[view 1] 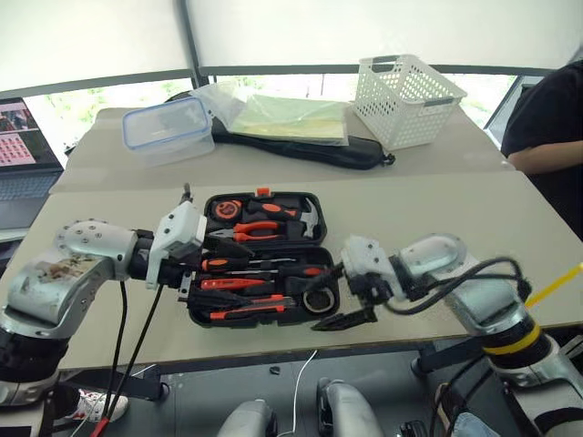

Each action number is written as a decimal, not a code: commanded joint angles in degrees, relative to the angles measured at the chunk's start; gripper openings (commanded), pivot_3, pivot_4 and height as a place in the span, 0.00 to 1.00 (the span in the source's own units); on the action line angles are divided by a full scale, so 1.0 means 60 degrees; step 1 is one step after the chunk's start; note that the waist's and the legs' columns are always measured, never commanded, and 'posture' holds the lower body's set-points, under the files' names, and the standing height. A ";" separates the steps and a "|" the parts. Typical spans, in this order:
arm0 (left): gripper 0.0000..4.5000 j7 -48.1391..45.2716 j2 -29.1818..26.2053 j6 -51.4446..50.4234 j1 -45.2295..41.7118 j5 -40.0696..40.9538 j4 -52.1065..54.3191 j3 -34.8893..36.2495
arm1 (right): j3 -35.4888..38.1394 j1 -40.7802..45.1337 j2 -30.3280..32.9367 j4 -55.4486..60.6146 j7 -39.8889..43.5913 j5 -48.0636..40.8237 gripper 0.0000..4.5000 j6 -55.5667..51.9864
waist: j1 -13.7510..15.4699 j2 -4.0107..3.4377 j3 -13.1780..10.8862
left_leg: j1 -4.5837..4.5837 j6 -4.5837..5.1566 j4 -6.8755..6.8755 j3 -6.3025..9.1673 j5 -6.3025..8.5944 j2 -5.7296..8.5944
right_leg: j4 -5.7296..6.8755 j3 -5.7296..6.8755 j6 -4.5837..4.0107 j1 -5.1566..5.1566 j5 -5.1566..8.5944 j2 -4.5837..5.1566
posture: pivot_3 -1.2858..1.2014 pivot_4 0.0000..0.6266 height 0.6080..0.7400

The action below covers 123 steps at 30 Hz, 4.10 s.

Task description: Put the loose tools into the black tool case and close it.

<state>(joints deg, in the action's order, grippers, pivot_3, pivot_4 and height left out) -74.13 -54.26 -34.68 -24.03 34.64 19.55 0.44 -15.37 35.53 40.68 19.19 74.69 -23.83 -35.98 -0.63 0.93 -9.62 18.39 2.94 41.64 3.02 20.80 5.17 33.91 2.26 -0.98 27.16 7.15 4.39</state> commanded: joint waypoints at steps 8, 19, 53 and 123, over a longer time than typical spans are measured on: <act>0.75 0.2828 0.0152 0.0856 0.2249 -0.1618 -0.1899 0.2278 | 0.2008 -0.0552 0.0329 -0.3246 -0.1947 0.0712 0.38 0.0703 | 0.0003 0.0000 0.0000 | -0.0004 0.0001 -0.0031 -0.0013 0.0000 -0.0001 | 0.0007 0.0003 -0.0001 0.0014 0.0000 -0.0005 | 0.52 0.24 1.00; 0.01 0.2721 0.0759 0.1476 0.2383 -0.2134 -0.2420 0.1174 | 0.0480 -0.0425 -0.0687 -0.5265 -0.1272 0.2296 0.00 0.4104 | 0.0014 -0.0001 0.0000 | -0.0019 -0.0005 -0.0054 -0.0030 -0.0005 0.0000 | 0.0004 -0.0002 -0.0001 0.0015 0.0000 0.0002 | 0.52 0.24 1.00; 0.93 0.4205 0.1343 -0.4763 -0.1725 -0.0675 -0.5299 0.2121 | 0.3183 0.0352 -0.0696 -0.4094 -0.3688 0.0352 0.85 -0.2461 | 0.0131 0.0012 -0.0004 | -0.0012 -0.0008 -0.0026 -0.0007 -0.0006 0.0000 | 0.0009 0.0005 -0.0019 -0.0006 -0.0021 0.0003 | 0.52 0.24 1.00; 0.70 0.4601 0.1189 -0.1114 0.4137 0.0683 0.0400 0.4741 | 0.4039 -0.5868 0.0941 0.0469 -0.3756 -0.0438 0.60 0.4336 | -0.0028 0.0009 0.0023 | -0.0130 -0.0016 -0.0147 -0.0035 -0.0011 -0.0011 | -0.0028 -0.0102 -0.0001 -0.0040 -0.0006 -0.0037 | 0.52 0.24 1.00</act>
<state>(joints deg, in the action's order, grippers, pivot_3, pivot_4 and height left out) -38.46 -41.44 -32.80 -0.89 29.81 21.03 21.64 4.26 3.82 41.42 14.89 44.11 -17.28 -2.98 -0.80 0.99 -9.48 17.62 2.87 40.75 2.82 20.74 5.10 33.78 1.67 -0.97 26.93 7.15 4.15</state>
